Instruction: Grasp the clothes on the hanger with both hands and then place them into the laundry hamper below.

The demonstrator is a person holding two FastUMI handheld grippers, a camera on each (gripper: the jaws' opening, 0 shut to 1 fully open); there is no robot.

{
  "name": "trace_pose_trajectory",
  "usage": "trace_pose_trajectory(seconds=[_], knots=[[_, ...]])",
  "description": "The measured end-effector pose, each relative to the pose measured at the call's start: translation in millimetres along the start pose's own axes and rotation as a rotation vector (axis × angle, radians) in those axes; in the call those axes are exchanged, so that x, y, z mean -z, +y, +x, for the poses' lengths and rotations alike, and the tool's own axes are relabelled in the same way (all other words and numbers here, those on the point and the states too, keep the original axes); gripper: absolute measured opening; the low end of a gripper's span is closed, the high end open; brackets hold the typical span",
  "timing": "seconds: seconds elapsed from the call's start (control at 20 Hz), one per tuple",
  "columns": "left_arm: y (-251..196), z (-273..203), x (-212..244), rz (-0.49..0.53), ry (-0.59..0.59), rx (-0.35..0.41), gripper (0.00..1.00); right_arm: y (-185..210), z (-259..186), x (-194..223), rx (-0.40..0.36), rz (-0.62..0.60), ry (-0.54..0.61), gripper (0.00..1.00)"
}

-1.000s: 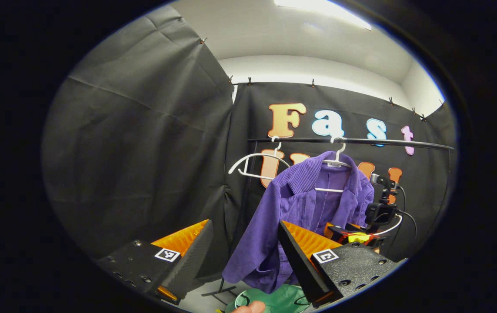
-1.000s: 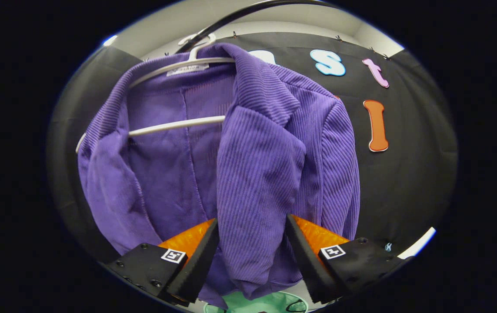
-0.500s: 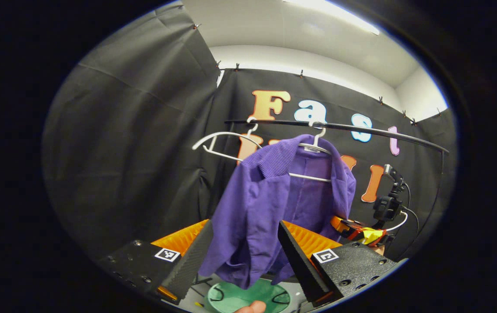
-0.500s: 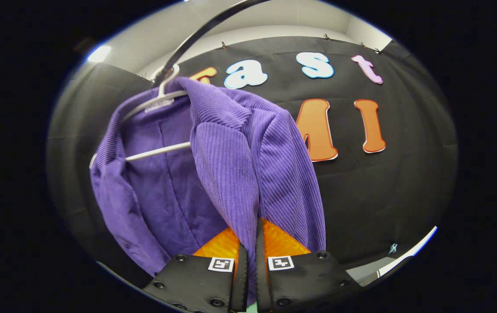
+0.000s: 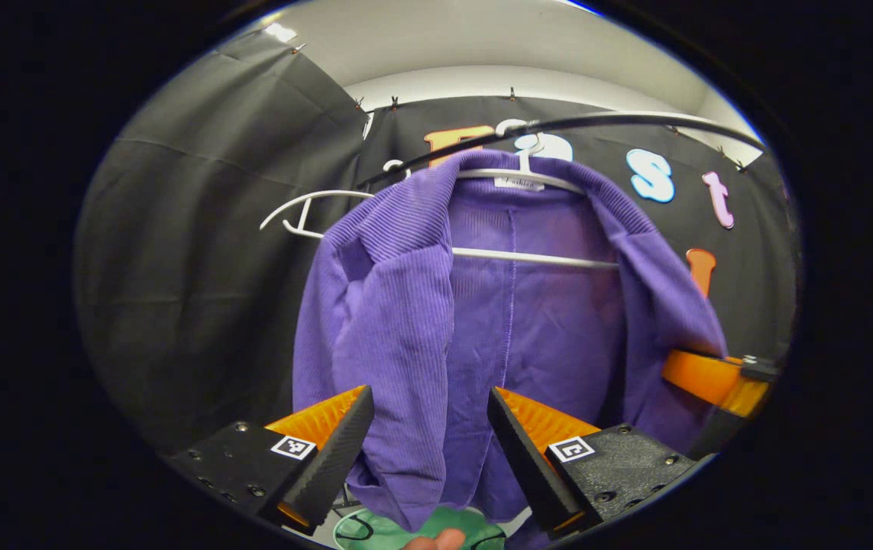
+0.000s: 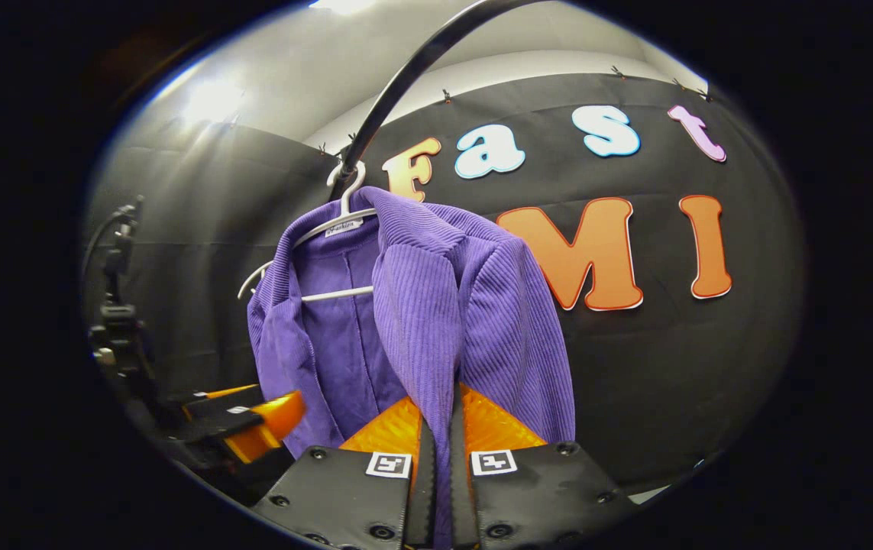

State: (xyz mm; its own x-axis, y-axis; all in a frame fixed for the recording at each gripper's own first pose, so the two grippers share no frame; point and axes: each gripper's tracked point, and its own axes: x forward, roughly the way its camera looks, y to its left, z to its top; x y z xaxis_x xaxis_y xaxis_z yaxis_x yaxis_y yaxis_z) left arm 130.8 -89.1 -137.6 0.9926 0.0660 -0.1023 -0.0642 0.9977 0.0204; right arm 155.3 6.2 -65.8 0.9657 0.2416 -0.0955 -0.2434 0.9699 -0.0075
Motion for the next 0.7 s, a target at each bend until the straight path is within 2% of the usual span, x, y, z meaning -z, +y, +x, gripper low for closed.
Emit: trace_pose_trajectory(seconds=[0.05,0.1,0.15,0.25,0.4,0.45,0.7], knots=[[3,10,3,0.01,-0.01,-0.042,0.96,-1,0,-1,-0.011,0.005,-0.002,0.16],[9,20,4,0.03,-0.029,-0.092,0.92,-2,0,-3,-0.017,0.009,-0.005,0.16],[17,28,4,0.057,-0.053,-0.142,0.96,-2,0,-3,-0.023,0.011,-0.004,0.16],[34,41,4,0.109,-0.08,-0.224,0.92,-2,0,-5,-0.015,0.01,-0.008,0.16],[42,55,6,0.14,-0.084,-0.199,0.89,-4,-1,-8,0.011,-0.005,-0.023,0.15],[44,56,6,0.147,-0.08,-0.179,0.84,-6,-2,-9,0.022,-0.011,-0.023,0.15],[62,36,-13,0.242,-0.103,-0.11,0.17,-13,-5,-16,0.097,-0.007,-0.06,0.15]])
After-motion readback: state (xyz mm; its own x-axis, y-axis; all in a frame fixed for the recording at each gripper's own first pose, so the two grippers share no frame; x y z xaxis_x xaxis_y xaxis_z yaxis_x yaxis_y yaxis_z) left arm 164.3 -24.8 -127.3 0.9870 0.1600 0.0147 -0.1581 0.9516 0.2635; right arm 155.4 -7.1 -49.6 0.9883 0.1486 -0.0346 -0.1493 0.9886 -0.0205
